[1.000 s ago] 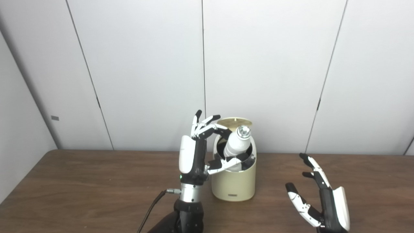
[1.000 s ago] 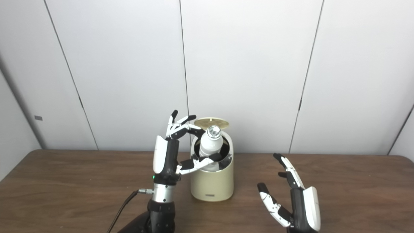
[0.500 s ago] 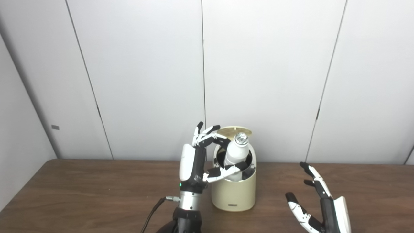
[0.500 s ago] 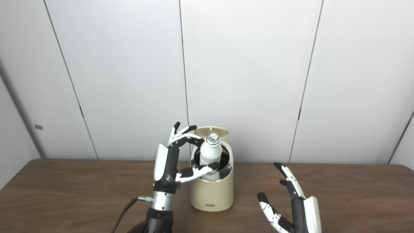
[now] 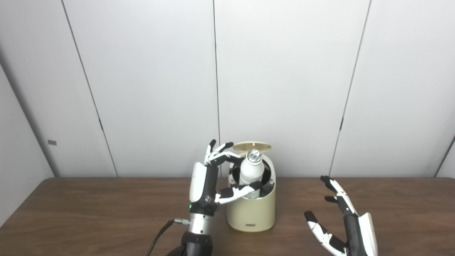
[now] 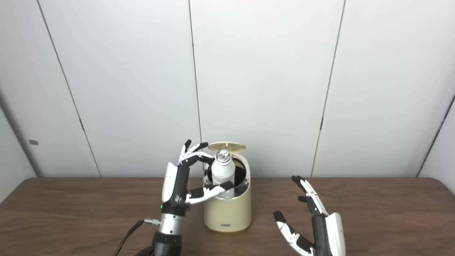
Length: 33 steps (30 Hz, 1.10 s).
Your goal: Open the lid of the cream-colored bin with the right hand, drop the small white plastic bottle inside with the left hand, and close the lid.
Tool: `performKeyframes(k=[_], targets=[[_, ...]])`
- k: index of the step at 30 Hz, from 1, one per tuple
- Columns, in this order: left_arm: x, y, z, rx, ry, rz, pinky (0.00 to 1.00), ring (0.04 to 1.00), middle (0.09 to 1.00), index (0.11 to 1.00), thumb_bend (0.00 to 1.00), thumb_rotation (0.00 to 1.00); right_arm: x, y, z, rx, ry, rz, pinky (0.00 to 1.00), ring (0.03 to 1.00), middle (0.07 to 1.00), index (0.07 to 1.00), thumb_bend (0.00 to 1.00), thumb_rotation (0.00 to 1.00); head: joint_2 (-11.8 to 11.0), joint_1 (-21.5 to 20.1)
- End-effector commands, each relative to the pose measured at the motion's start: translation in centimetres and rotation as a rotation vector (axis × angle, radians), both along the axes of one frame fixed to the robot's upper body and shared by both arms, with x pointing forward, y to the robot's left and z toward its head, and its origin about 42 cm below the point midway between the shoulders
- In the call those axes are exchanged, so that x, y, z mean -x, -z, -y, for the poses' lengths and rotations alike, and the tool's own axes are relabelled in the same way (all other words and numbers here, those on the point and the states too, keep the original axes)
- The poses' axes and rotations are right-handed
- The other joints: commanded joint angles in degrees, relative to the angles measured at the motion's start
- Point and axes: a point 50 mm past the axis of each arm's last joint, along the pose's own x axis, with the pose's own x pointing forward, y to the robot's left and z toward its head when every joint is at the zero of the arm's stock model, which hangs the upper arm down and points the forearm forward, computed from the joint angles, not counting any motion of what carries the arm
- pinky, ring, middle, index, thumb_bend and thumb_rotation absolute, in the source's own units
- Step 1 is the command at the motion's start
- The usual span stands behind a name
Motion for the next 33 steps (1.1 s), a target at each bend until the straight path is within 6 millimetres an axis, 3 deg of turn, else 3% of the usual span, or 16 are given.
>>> performKeyframes(k=[1, 12, 18, 33], targets=[[-0.8, -1.9, 0.2, -0.037, 0.004, 0.079, 1.0, 0.819, 0.492, 0.465, 0.52, 0.0, 1.1, 2.4, -1.2, -0.028, -0.016, -0.048, 0.71, 0.85, 0.885, 0.85, 0.2, 0.46, -0.14, -0.09], [-0.4, -2.5, 0.6, -0.062, 0.02, 0.176, 1.0, 0.821, 0.488, 0.471, 0.53, 0.0, 1.0, 2.5, -1.3, -0.034, -0.023, -0.051, 0.72, 0.852, 0.885, 0.848, 0.21, 0.47, -0.56, 0.02], [0.0, -4.1, 0.4, -0.086, 0.043, 0.281, 1.0, 0.829, 0.487, 0.473, 0.53, 0.0, 0.9, 2.5, -1.4, -0.028, -0.023, -0.047, 0.73, 0.855, 0.886, 0.847, 0.2, 0.48, -0.79, 0.08], [-0.8, -5.4, -0.1, -0.103, 0.018, 0.334, 1.0, 0.842, 0.489, 0.471, 0.53, 0.0, 1.0, 2.5, -1.5, -0.032, -0.03, -0.04, 0.73, 0.857, 0.888, 0.849, 0.2, 0.45, -0.65, -0.18]])
